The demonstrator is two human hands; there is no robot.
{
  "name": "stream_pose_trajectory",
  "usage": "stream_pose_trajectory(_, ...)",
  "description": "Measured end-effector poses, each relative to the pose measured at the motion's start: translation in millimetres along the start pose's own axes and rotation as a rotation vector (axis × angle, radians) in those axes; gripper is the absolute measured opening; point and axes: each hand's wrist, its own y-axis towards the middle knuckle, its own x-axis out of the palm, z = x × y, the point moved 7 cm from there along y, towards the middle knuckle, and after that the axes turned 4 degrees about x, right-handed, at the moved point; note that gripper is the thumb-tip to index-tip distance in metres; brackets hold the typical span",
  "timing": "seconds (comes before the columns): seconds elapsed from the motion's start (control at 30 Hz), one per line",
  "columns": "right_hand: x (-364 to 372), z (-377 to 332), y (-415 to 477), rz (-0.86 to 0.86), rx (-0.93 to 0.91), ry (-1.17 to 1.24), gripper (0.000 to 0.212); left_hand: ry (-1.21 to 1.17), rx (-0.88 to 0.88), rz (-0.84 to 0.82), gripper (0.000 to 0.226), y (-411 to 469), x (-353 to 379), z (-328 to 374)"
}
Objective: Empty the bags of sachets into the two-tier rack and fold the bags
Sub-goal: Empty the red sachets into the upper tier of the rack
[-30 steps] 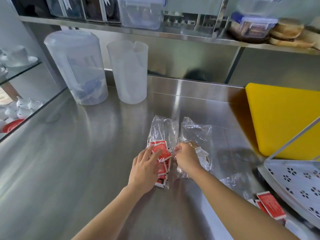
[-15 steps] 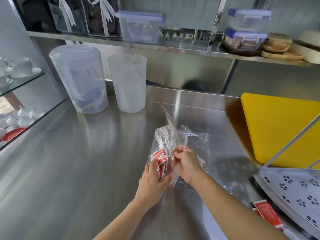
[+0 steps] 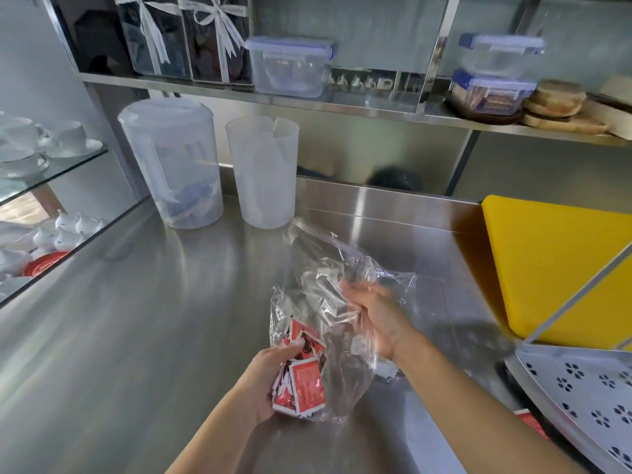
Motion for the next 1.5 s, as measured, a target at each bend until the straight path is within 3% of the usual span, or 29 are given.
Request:
stream_pose_trajectory(0.1, -18.0, -4.2, 0.1, 0.083, -0.028, -0.081, 0.031, 0.063, 0.018, 0.089, 0.039, -3.1, -10.6, 3.0)
stream_pose_trajectory(0.23, -50.8, -4.5, 0.2, 0.181, 0.010, -0.068, 0.019, -0.039, 0.144, 0.114, 0.028, -11.8, -17.9, 27.3)
stream_pose_trajectory(0.5, -92.1, -33.1, -16.8, 0.304, -0.118, -0.024, 0.013, -0.163, 0.261, -0.049, 0.031, -32.2, 0.5, 62.4)
stream_pose_trajectory(0.7, -112.3, -92.7, -43.5, 0.395, -0.331, -0.147, 0.013, -0.210, 0.199, -0.169, 0.035, -30.0, 30.6, 46.9)
stream_pose_trajectory(0.8, -126.4, -113.0, -58.8, 0.441, -0.404, -0.267, 0.017, -0.160, 0.247, -0.172, 0.025, -27.3, 47.9, 52.6)
stream_pose_trajectory(0.9, -144.8, -127.3, -76.3, 0.622, -0.455, -0.518, 0.021, -0.180, 0.385, -0.123, 0.027, -24.9, 64.7, 63.0)
stream_pose_trajectory(0.97, -158.5, -137.4, -98.1, 0.916, -0.552, -0.725, 0.019, -0.209, 0.540, -0.038, 0.031, -25.0, 70.8, 71.2)
stream_pose_trajectory(1.03, -162.2, -139.9, -122.0, 1.131, -0.672, -0.801, 0.035, -0.177, 0.696, 0.073, 0.030, -31.9, 80.3, 78.5)
stream_pose_trajectory(1.07, -159.8, -138.1, -127.9, 1.110, -0.717, -0.768, 0.036, -0.140, 0.774, 0.135, 0.031, -37.9, 86.6, 82.7)
stream_pose_trajectory(1.13, -144.9, -127.4, -125.0, 0.800, -0.665, -0.581, 0.034, -0.026, 0.947, 0.232, 0.036, -50.9, 103.5, 90.0)
stream_pose_trajectory(1.23, -94.2, -102.3, -120.3, 0.217, -0.399, -0.373, 0.071, 0.345, 1.089, 0.366, 0.035, -69.2, 136.2, 94.1)
stream_pose_trajectory(1.3, -57.3, -91.2, -126.6, -0.005, -0.361, -0.421, 0.083, 0.681, 1.273, 0.474, 0.022, -86.6, 158.7, 99.2)
stream_pose_trajectory(1.37, -37.3, -87.4, -132.2, -0.043, -0.390, -0.286, 0.063, 0.931, 1.542, 0.496, 0.032, -99.6, 185.7, 97.6)
stream_pose_trajectory(1.47, -46.6, -94.6, -137.5, 0.216, -0.523, 0.010, 0.010, 1.018, 1.847, 0.605, 0.020, -118.0, 211.4, 91.8)
stream_pose_trajectory(1.5, -53.6, -96.6, -139.5, 0.292, -0.548, 0.088, 0.004, 1.033, 1.884, 0.622, 0.017, -121.2, 217.1, 91.0)
